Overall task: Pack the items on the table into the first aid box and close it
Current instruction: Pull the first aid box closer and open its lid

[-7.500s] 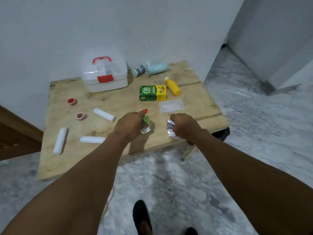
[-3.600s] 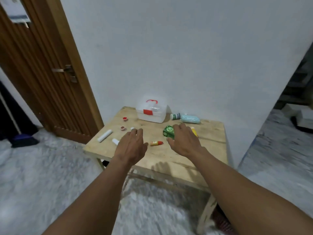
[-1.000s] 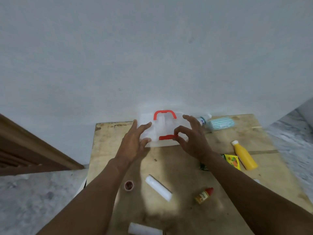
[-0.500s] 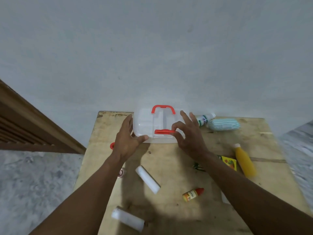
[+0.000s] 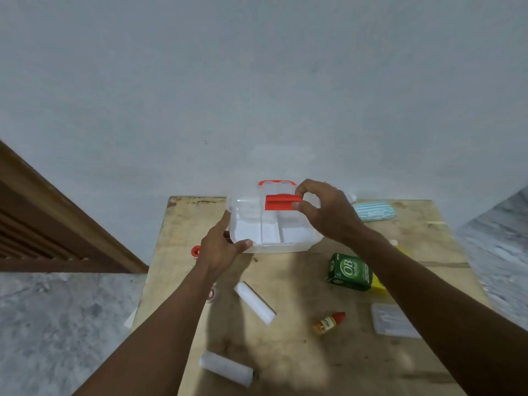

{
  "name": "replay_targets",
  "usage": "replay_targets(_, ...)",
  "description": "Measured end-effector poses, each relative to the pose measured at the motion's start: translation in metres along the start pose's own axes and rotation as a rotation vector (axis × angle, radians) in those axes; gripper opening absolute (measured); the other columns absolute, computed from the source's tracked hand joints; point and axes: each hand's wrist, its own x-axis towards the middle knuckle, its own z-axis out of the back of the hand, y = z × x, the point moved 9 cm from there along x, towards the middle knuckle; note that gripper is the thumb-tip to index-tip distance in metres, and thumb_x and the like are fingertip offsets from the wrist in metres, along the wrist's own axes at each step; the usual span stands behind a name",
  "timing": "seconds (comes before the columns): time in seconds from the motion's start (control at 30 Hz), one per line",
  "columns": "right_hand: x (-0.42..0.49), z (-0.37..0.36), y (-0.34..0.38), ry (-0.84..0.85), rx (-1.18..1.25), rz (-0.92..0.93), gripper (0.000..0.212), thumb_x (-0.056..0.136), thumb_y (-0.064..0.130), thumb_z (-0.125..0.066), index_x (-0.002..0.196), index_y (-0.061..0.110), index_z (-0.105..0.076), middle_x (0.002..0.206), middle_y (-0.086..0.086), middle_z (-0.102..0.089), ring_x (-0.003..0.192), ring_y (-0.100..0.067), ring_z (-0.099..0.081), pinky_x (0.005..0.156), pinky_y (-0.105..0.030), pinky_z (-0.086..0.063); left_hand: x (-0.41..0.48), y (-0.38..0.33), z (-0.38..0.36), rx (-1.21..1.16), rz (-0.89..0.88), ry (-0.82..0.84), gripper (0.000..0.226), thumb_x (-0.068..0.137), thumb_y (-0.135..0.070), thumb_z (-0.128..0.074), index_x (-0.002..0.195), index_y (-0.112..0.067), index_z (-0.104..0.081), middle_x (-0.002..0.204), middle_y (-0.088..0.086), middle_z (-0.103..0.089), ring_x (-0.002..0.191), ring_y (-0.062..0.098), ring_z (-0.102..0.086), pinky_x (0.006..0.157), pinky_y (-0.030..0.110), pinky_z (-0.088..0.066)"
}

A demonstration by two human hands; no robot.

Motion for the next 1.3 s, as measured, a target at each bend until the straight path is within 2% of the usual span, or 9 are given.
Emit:
replay_targets(0.1, 0.017, 0.026, 0.014, -0.112, -0.098, 0.032, 0.008, 0.088, 0.017, -0.068, 0.093, 0.013, -0.065, 0.093, 0.004, -0.065, 0.089, -0.019, -0.055, 0.083, -0.029, -0.038, 0.002, 0.006, 0.000, -0.002, 0.055, 0.053, 0.097, 0.078, -0.020, -0.083, 0.155, -0.036, -0.026, 0.106, 0.002, -0.071, 0.097, 0.022, -0.068, 0.090, 0.028, -0.052)
replay_targets(0.2, 0.034, 0.041, 0.018, -0.192, -0.374, 0.065, 0.011, 0.091, 0.024, -0.064, 0.102, 0.022, -0.065, 0.105, -0.001, -0.065, 0.102, -0.025, -0.054, 0.087, -0.040, -0.046, 0.002, 0.012, -0.001, -0.036, 0.089, 0.109, 0.101, 0.076, -0.017, -0.084, 0.156, -0.036, -0.024, 0.104, 0.008, -0.074, 0.095, 0.024, -0.071, 0.097, 0.035, -0.053)
replay_targets(0.37, 0.059, 0.041, 0.016, -0.224, -0.448, 0.091, 0.013, 0.097, 0.024, -0.055, 0.104, 0.016, -0.064, 0.088, -0.009, -0.062, 0.078, -0.029, -0.057, 0.068, -0.041, -0.052, -0.010, 0.013, -0.001, -0.072, 0.108, 0.139, 0.101, 0.076, -0.014, -0.084, 0.156, -0.035, -0.026, 0.101, 0.006, -0.075, 0.095, 0.020, -0.072, 0.099, 0.039, -0.052)
replay_targets(0.53, 0.081, 0.037, 0.013, -0.183, -0.516, 0.107, 0.015, 0.099, 0.019, -0.051, 0.102, 0.009, -0.063, 0.081, -0.013, -0.064, 0.073, -0.034, -0.056, 0.064, -0.040, -0.047, -0.018, 0.014, 0.000, -0.056, 0.094, 0.135, 0.100, 0.076, -0.016, -0.084, 0.155, -0.036, -0.027, 0.102, 0.005, -0.075, 0.096, 0.019, -0.071, 0.097, 0.038, -0.054)
replay_targets(0.7, 0.090, 0.029, 0.007, -0.042, -0.505, 0.162, 0.024, 0.093, 0.002, -0.050, 0.110, 0.006, -0.065, 0.097, -0.016, -0.066, 0.089, -0.034, -0.056, 0.076, -0.039, -0.045, -0.013, 0.012, -0.001, -0.065, 0.060, 0.147, 0.098, 0.077, -0.014, -0.084, 0.155, -0.035, -0.028, 0.104, 0.001, -0.075, 0.097, 0.016, -0.071, 0.095, 0.036, -0.055)
replay_targets(0.9, 0.093, 0.027, 0.001, 0.007, -0.520, 0.167, 0.029, 0.094, 0.005, -0.048, 0.117, 0.005, -0.066, 0.111, -0.016, -0.063, 0.099, -0.033, -0.057, 0.086, -0.038, -0.045, -0.009, 0.013, -0.001, -0.037, 0.027, 0.157, 0.097, 0.078, -0.017, -0.083, 0.155, -0.036, -0.027, 0.100, -0.003, -0.075, 0.091, 0.009, -0.070, 0.076, 0.014, -0.053)
replay_targets(1.0, 0.092, 0.026, 0.000, 0.013, -0.508, 0.151, 0.030, 0.093, 0.005, -0.049, 0.119, 0.005, -0.065, 0.113, -0.015, -0.061, 0.100, -0.032, -0.057, 0.086, -0.036, -0.045, -0.008, 0.010, -0.001, 0.013, -0.004, 0.163, 0.097, 0.079, -0.027, -0.083, 0.156, -0.038, -0.024, 0.105, -0.002, -0.072, 0.094, 0.009, -0.067, 0.076, 0.014, -0.050)
replay_targets(1.13, 0.091, 0.025, -0.003, 0.019, -0.502, 0.128, 0.032, 0.091, 0.006, -0.054, 0.122, 0.007, -0.063, 0.117, -0.012, -0.059, 0.102, -0.031, -0.057, 0.088, -0.036, -0.046, -0.016, -0.005, -0.006, 0.063, -0.092, 0.187, 0.086, 0.074, -0.042, -0.084, 0.141, -0.047, -0.031, 0.110, -0.020, -0.064, 0.098, 0.000, -0.062, 0.072, 0.010, -0.050)
replay_targets(1.3, 0.075, 0.027, -0.004, -0.017, -0.459, 0.059, 0.036, 0.092, 0.015, -0.059, 0.128, 0.011, -0.058, 0.128, -0.009, -0.057, 0.113, -0.029, -0.054, 0.095, -0.034, -0.042, -0.015, -0.016, -0.011, 0.069, -0.255, 0.167, 0.090, 0.066, -0.041, -0.089, 0.139, -0.032, -0.038, 0.120, -0.012, -0.066, 0.111, 0.008, -0.064, 0.084, 0.037, -0.060)
